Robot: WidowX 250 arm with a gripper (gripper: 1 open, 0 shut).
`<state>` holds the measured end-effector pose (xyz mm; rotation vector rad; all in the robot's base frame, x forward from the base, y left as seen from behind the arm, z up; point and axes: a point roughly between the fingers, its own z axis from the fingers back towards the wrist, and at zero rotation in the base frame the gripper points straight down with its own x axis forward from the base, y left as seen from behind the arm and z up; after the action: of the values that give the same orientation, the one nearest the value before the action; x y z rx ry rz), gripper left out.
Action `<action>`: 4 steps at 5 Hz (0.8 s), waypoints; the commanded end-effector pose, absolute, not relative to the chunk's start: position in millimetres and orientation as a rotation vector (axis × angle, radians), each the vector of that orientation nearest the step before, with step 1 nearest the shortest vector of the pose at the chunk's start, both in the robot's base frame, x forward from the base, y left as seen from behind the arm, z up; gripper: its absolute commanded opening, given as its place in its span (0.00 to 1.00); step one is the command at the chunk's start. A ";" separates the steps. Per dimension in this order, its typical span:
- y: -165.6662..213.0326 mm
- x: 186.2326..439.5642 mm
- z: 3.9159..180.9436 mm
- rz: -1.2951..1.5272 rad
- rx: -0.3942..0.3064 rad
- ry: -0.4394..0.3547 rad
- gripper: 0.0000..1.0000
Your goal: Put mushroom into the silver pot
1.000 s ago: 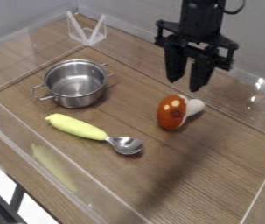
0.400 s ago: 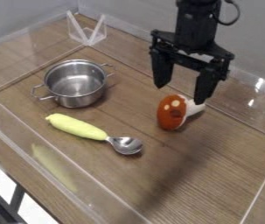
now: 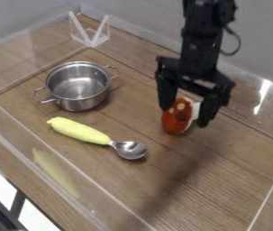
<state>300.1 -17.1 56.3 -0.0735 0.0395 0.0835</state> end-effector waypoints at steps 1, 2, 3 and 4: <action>-6.8 303.1 46.7 0.160 -0.074 0.006 1.00; -7.4 312.3 52.2 0.117 -0.074 0.001 1.00; -11.9 316.9 55.0 0.072 -0.072 0.001 1.00; -13.9 316.9 47.7 0.070 -0.069 -0.001 1.00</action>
<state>312.4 -7.9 41.0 -0.0673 0.0269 0.0881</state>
